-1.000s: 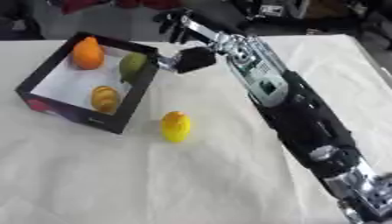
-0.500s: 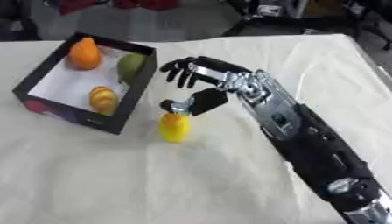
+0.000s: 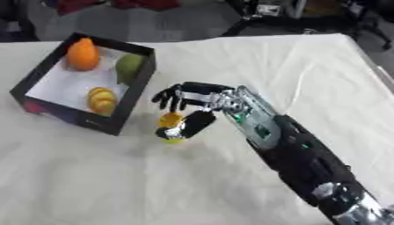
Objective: Pick up objects on the table and place them in the box.
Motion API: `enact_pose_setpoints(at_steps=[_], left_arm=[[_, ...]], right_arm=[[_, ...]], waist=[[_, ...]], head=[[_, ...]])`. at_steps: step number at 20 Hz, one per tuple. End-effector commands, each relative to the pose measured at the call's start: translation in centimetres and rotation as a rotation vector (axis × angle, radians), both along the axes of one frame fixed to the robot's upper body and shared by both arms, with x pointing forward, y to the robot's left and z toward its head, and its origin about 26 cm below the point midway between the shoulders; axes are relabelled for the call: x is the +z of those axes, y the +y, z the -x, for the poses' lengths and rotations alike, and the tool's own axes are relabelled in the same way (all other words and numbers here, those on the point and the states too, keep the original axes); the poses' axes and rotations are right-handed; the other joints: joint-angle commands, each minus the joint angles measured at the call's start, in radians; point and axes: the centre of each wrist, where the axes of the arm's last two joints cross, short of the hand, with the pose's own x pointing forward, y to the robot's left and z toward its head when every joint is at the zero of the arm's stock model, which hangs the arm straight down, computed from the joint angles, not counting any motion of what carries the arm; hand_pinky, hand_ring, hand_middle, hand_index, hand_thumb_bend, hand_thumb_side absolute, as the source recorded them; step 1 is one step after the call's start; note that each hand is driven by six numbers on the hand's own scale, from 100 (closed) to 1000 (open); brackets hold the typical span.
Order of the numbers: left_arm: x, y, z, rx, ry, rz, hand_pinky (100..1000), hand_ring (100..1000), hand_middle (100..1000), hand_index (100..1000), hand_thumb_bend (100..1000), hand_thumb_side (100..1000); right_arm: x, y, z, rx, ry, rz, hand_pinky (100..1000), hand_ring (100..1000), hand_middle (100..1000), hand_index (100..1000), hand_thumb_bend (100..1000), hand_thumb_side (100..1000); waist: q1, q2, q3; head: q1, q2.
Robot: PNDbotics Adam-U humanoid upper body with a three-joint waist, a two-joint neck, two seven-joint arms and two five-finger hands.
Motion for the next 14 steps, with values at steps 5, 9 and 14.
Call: enact_pose_setpoints(at_steps=[5, 9, 14], left_arm=[[0.7, 0.3, 0.0, 0.002, -0.023, -0.019, 739, 739, 727, 823, 410, 908], [0.7, 0.3, 0.0, 0.001, -0.022, -0.018, 739, 739, 727, 823, 409, 909], [0.7, 0.3, 0.0, 0.003, -0.022, -0.016, 739, 739, 726, 823, 409, 908]], right_arm=[[-0.9, -0.2, -0.9, -0.023, -0.139, 0.145, 756, 761, 776, 903, 311, 420], [-1.5, -0.4, -1.3, -0.047, -0.201, 0.171, 725, 643, 618, 746, 146, 163], [-1.1, -0.6, -1.8, -0.134, -0.352, 0.114, 645, 433, 349, 459, 100, 100]], waist=[[-0.001, -0.019, 0.0], [0.001, -0.019, 0.0], [0.003, -0.021, -0.001]], head=[[-0.007, -0.001], [-0.01, -0.001], [-0.01, -0.001]])
